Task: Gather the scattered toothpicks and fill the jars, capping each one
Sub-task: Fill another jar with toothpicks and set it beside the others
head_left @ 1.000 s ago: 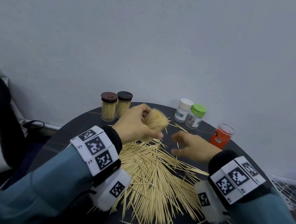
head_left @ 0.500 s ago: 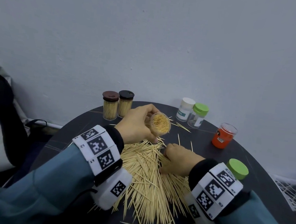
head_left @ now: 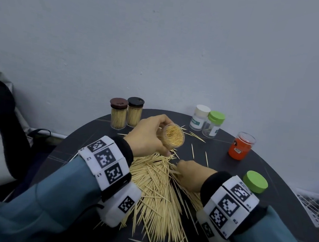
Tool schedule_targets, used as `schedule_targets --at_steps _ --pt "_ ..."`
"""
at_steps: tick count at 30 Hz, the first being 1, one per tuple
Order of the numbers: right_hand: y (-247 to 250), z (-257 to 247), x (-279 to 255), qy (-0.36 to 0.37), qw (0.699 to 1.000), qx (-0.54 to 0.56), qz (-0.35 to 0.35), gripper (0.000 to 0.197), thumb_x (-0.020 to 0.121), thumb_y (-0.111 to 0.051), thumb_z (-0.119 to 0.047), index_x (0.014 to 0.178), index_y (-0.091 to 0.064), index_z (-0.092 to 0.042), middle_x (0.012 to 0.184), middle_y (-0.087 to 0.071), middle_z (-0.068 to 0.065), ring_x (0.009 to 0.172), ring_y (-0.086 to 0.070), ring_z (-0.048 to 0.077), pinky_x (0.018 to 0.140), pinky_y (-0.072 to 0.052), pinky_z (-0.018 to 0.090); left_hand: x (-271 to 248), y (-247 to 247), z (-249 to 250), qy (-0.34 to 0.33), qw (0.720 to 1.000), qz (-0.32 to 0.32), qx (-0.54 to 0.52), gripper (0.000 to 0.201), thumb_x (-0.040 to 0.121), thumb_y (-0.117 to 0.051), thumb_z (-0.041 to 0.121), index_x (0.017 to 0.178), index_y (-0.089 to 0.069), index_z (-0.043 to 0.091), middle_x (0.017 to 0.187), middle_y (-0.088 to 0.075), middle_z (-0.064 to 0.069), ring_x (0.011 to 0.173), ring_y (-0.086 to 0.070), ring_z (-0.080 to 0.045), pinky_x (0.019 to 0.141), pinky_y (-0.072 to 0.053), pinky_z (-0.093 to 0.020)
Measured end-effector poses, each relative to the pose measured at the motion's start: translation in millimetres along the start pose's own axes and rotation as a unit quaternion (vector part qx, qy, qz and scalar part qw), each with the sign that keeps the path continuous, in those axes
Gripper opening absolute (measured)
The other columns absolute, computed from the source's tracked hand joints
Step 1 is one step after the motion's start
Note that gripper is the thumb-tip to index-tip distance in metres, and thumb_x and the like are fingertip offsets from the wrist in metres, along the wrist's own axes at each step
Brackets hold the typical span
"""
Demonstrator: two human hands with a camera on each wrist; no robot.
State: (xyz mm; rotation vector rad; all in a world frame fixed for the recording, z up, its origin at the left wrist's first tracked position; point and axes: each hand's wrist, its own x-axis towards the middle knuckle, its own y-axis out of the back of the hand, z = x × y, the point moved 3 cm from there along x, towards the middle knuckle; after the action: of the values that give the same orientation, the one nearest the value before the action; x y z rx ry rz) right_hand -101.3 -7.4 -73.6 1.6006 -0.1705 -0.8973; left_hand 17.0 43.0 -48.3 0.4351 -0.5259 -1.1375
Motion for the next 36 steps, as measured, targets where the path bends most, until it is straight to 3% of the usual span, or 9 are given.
schedule_targets --at_steps 4,7,11,18,23,26,30,32,36 --pt "2 16 1 0.003 0.991 0.136 -0.002 0.025 0.100 -0.031 -0.011 0.115 -0.051 -0.008 0.095 -0.053 0.005 0.088 -0.051 0.017 0.064 -0.040 0.023 0 1 0 -0.002 1.000 -0.001 -0.004 0.063 0.060 -0.086 0.008 0.114 -0.054 0.018 0.110 -0.061 0.004 0.103 -0.055 -0.010 0.070 -0.039 -0.007" --pt "1 34 6 -0.011 0.941 0.338 0.007 0.019 0.100 -0.026 -0.008 0.093 -0.044 -0.012 0.078 -0.050 0.000 0.066 -0.052 0.010 0.054 -0.040 0.017 0 2 1 -0.002 1.000 0.002 -0.007 0.064 0.060 -0.086 0.009 0.114 -0.054 0.018 0.111 -0.061 0.003 0.103 -0.055 -0.011 0.070 -0.040 -0.008" --pt "6 49 10 0.005 0.797 0.602 0.046 0.022 0.101 -0.026 -0.004 0.087 -0.042 -0.010 0.068 -0.048 0.005 0.058 -0.053 0.015 0.056 -0.047 0.022 0 3 1 0.005 1.000 0.008 -0.015 0.062 0.061 -0.087 0.016 0.114 -0.054 0.017 0.109 -0.059 0.005 0.100 -0.054 -0.008 0.069 -0.040 -0.008" --pt "39 49 5 0.113 0.565 0.788 0.215 0.030 0.100 -0.020 0.001 0.081 -0.039 -0.014 0.064 -0.033 0.001 0.049 -0.037 0.008 0.054 -0.038 0.020 -4 -5 -2 0.050 0.998 -0.036 -0.018 0.062 0.062 -0.085 0.032 0.112 -0.051 0.019 0.113 -0.059 0.002 0.102 -0.058 -0.015 0.087 -0.051 -0.031" --pt "64 41 -13 0.187 0.466 0.801 0.326 0.029 0.101 -0.021 -0.003 0.082 -0.039 -0.014 0.065 -0.035 0.000 0.048 -0.042 0.006 0.057 -0.041 0.019 -7 -10 2 0.056 0.995 -0.077 0.011 0.065 0.062 -0.086 0.029 0.115 -0.049 0.021 0.116 -0.058 0.001 0.101 -0.058 -0.015 0.081 -0.053 -0.029" --pt "56 26 -14 0.192 0.484 0.791 0.320 0.027 0.102 -0.022 -0.005 0.084 -0.040 -0.014 0.066 -0.041 0.001 0.056 -0.046 0.011 0.059 -0.045 0.020 -9 -13 4 0.042 0.996 -0.077 0.025 0.063 0.063 -0.085 0.031 0.114 -0.050 0.022 0.114 -0.056 0.005 0.101 -0.055 -0.010 0.073 -0.046 -0.017" --pt "37 7 -7 0.190 0.571 0.742 0.296 0.022 0.102 -0.024 -0.009 0.091 -0.042 -0.013 0.078 -0.059 0.002 0.069 -0.061 0.009 0.070 -0.054 0.025 -8 -13 5 0.042 0.997 -0.064 0.005 0.069 0.063 -0.085 0.034 0.120 -0.050 0.018 0.119 -0.057 0.004 0.109 -0.053 -0.012 0.093 -0.046 -0.028" --pt "35 4 -9 0.195 0.611 0.705 0.302 0.018 0.102 -0.026 -0.011 0.099 -0.043 -0.010 0.092 -0.066 0.004 0.079 -0.063 0.006 0.076 -0.053 0.022 -7 -12 3 0.045 0.997 -0.059 -0.022 0.063 0.060 -0.086 0.036 0.110 -0.052 0.019 0.113 -0.061 0.001 0.103 -0.058 -0.015 0.092 -0.049 -0.034" --pt "32 1 -11 0.210 0.603 0.722 0.266 0.017 0.101 -0.029 -0.012 0.098 -0.046 -0.009 0.105 -0.065 0.005 0.077 -0.066 0.004 0.066 -0.053 0.015 -5 -10 2 0.044 0.996 -0.051 -0.055 0.070 0.049 -0.082 0.044 0.108 -0.054 0.020 0.107 -0.066 0.001 0.097 -0.064 -0.015 0.090 -0.052 -0.040"
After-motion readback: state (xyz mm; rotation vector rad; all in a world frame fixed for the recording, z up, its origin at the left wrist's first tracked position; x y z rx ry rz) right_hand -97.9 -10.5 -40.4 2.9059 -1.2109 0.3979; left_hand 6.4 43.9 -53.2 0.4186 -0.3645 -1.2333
